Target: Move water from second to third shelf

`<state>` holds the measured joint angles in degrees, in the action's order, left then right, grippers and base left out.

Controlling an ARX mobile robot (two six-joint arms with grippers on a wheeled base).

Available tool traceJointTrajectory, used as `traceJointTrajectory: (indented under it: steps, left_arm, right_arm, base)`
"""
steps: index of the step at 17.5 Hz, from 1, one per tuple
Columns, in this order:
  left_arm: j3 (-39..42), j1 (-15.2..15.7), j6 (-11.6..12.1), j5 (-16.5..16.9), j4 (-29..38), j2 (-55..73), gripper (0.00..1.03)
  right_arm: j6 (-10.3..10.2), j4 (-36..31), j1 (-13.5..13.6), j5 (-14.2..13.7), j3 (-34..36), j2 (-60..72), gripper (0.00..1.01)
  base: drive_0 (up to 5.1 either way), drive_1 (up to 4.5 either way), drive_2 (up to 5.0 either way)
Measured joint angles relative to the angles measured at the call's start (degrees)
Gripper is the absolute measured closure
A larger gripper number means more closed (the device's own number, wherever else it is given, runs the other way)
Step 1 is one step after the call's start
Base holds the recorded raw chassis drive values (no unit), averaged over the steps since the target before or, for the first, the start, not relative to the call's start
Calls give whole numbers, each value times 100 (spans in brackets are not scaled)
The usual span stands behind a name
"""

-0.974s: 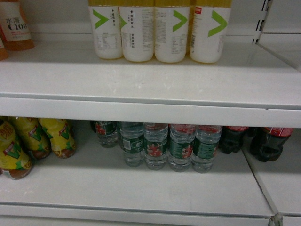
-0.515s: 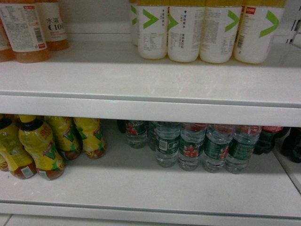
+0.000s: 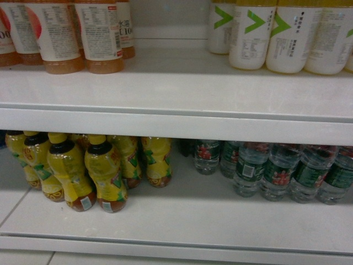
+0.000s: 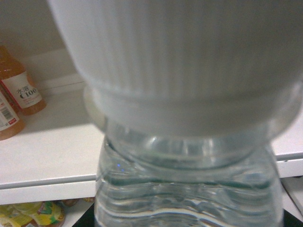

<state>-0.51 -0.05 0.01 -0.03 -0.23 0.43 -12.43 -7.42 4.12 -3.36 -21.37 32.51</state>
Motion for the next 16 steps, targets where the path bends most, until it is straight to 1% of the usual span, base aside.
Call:
traceJointTrajectory:
  steps: [16]
  left_arm:
    - [0,0,-2,0,4,0,5]
  right_arm:
    - [2,-2,0,-2,0,-7,58]
  base:
    - [-430,212,212]
